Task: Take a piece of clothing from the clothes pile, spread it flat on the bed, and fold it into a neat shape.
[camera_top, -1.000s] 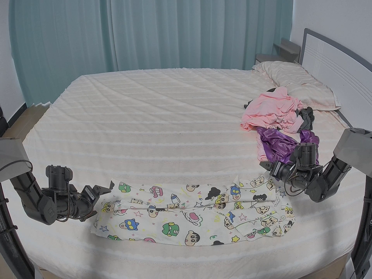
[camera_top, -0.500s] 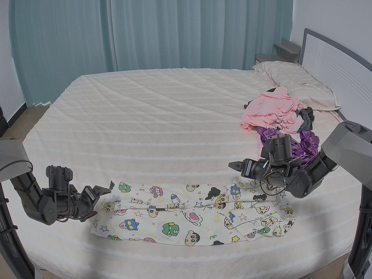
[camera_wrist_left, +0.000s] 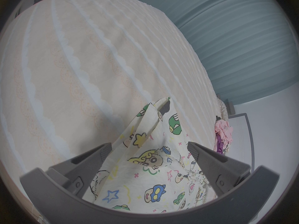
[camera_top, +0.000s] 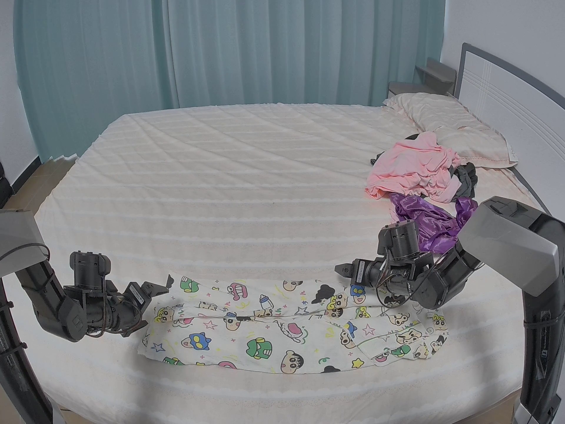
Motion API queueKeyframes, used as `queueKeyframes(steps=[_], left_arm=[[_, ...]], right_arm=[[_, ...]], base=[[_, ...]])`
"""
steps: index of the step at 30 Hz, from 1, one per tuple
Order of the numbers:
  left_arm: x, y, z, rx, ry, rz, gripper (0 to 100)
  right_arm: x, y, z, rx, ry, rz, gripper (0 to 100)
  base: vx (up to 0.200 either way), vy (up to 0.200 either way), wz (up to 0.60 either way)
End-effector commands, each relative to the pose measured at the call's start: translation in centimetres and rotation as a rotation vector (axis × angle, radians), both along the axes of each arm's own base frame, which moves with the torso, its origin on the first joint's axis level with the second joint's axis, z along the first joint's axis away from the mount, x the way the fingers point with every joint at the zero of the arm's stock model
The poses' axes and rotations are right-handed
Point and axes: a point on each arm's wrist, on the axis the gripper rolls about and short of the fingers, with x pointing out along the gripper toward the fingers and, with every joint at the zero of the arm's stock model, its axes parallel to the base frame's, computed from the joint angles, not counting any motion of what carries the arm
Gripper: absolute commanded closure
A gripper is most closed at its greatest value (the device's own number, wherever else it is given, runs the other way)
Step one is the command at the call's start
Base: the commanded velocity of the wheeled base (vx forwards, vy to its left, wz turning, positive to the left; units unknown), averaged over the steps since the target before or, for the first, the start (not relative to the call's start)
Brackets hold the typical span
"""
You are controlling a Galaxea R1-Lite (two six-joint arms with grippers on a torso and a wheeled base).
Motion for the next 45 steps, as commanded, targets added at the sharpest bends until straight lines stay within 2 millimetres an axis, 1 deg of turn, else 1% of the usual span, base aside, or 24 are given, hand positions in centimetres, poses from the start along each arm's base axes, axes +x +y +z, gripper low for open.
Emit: queueKeyframes(steps=[1, 2, 3, 9, 11, 15, 18, 23, 29, 30, 33, 38, 39, 40, 41, 42, 45], left_arm=[[0.0, 0.0, 0.0, 0.000, 0.001, 0.000, 0], [0.0, 0.0, 0.0, 0.000, 0.001, 0.000, 0], [0.0, 0.0, 0.0, 0.000, 0.001, 0.000, 0], [0.0, 0.0, 0.0, 0.000, 0.001, 0.000, 0], [0.0, 0.0, 0.0, 0.000, 0.001, 0.000, 0], [0.0, 0.0, 0.0, 0.000, 0.001, 0.000, 0], [0.0, 0.0, -0.1, 0.000, 0.003, 0.000, 0], [0.0, 0.0, -0.1, 0.002, 0.002, -0.002, 0], [0.0, 0.0, -0.1, 0.002, 0.002, -0.003, 0], [0.0, 0.0, -0.1, 0.002, 0.002, -0.003, 0], [0.0, 0.0, -0.2, 0.002, 0.005, -0.003, 0], [0.0, -0.1, -0.2, 0.003, 0.008, -0.006, 0], [0.0, -0.1, -0.2, 0.004, 0.008, -0.005, 0], [0.0, -0.1, -0.2, 0.004, 0.008, -0.005, 0], [0.0, -0.1, -0.2, 0.004, 0.006, -0.005, 0], [0.0, -0.1, -0.2, 0.004, 0.006, -0.005, 0], [0.0, -0.1, -0.2, 0.004, 0.005, -0.005, 0]], right_arm=[[0.0, 0.2, -1.1, -0.012, 0.019, 0.008, 0], [0.0, 0.3, -1.1, -0.014, 0.020, 0.008, 0], [0.0, 0.3, -1.2, -0.014, 0.022, 0.008, 100], [-0.1, 0.4, -0.5, -0.011, 0.000, 0.002, 100], [-0.2, 0.5, 0.1, -0.007, -0.014, 0.003, 100], [-0.4, 0.5, 0.7, -0.005, -0.021, 0.005, 100], [-0.9, 1.1, 1.4, 0.000, -0.032, 0.022, 100], [-1.2, 1.7, 1.4, -0.002, -0.035, 0.035, 100], [-1.2, 1.7, 1.1, -0.007, -0.026, 0.034, 100], [-1.2, 1.7, 1.1, -0.008, -0.024, 0.034, 0], [-1.3, 1.7, 1.1, -0.007, -0.024, 0.033, 0], [-1.4, 1.2, 1.9, 0.003, -0.038, 0.009, 0], [-1.6, 0.8, 2.5, 0.003, -0.048, -0.019, 0], [-1.6, 0.8, 2.5, 0.002, -0.048, -0.020, 0], [-1.9, 0.2, 2.6, 0.002, -0.040, -0.063, 0], [-1.9, 0.2, 2.6, 0.002, -0.040, -0.063, 0], [-2.4, -1.6, 1.6, 0.025, 0.023, -0.143, 0]], base=[[0.000, 0.000, 0.00], [0.000, 0.000, 0.00], [0.000, 0.000, 0.00], [0.000, 0.000, 0.00], [0.000, 0.000, 0.00], [0.000, 0.000, 0.00], [0.000, 0.000, 0.00], [0.000, 0.000, 0.00], [0.000, 0.000, 0.00], [0.000, 0.000, 0.00], [0.000, 0.000, 0.00], [0.000, 0.000, 0.00], [0.000, 0.000, 0.00], [0.000, 0.000, 0.00], [0.000, 0.000, 0.00], [0.000, 0.000, 0.00], [0.000, 0.000, 0.00]])
